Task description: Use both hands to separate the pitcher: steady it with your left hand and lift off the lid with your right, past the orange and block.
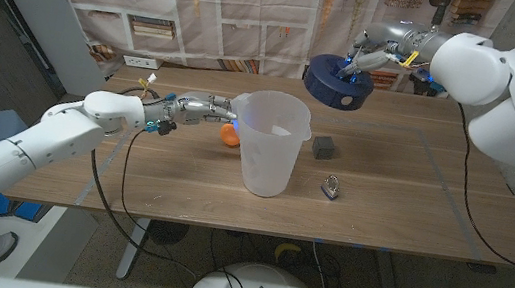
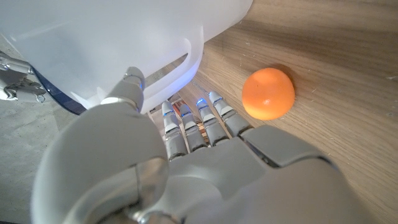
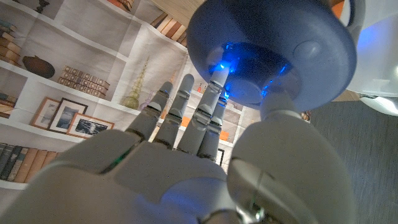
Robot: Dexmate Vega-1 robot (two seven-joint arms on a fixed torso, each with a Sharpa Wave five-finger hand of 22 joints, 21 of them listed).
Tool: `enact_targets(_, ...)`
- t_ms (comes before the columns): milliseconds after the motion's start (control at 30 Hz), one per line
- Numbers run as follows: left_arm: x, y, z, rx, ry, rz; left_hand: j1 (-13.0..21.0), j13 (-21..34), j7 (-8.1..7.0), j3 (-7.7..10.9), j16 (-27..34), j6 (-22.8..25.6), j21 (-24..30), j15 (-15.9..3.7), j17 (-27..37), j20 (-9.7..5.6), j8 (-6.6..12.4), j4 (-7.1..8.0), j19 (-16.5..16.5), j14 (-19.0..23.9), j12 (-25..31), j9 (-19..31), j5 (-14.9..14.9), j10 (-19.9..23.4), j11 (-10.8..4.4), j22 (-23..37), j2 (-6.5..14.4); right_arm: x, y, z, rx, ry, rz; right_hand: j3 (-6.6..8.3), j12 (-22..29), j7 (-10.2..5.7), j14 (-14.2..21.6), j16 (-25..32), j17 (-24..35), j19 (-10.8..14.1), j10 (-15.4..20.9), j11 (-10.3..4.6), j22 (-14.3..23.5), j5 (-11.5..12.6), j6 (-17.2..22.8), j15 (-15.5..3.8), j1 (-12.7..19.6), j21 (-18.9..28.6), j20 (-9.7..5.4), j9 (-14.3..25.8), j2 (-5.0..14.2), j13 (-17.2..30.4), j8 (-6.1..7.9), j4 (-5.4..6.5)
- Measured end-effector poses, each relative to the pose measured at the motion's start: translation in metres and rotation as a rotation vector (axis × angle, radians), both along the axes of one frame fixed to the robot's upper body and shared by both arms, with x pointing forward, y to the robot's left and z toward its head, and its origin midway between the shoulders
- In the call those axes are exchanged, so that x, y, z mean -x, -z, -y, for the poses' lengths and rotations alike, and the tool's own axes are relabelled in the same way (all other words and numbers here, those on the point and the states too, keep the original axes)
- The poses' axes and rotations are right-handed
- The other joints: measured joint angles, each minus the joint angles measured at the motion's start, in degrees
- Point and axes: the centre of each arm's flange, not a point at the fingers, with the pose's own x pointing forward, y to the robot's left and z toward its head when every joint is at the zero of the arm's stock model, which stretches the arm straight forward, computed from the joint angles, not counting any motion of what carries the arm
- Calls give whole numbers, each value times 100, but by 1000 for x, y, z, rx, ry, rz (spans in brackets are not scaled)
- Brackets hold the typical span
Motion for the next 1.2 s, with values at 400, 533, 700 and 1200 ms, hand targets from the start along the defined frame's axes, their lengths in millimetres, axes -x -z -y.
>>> enact_targets(400,-2,2,-6,49,12,-18,-388,-6,13,-142,0,-401,-46,165,0,170,0,95,-438,-637,0,-28,0,-646,138,1,80,-17,7,16,-42,46,-5,-1,0,0,0,0,0,0,0,0,0,2,0,0,0,0,0,0,0,-1,7,-1)
enact_targets(533,-3,3,-8,65,10,-21,-467,-27,21,-190,0,-548,-46,195,0,156,0,104,-530,-765,0,-28,0,-796,144,1,91,-22,9,21,-54,59,0,-1,-21,0,0,0,0,0,0,0,0,1,0,0,0,0,0,0,0,0,7,-2)
enact_targets(700,-4,5,-12,107,1,-21,-557,-27,-9,-220,0,-683,-46,212,0,146,0,124,-602,-870,0,-27,0,-886,174,1,121,-29,13,28,-65,77,2,-2,-21,0,0,0,14,0,1,1,0,0,0,0,0,0,0,0,0,0,7,-2)
enact_targets(1200,-6,14,-22,218,-39,-13,-798,-27,-9,-266,22,-683,-46,161,1,-67,0,171,-815,-920,27,-37,0,-917,143,2,212,-53,23,48,-87,134,9,-10,-27,0,21,0,13,43,21,-1,0,2,0,21,-69,0,-43,0,69,29,7,-10)
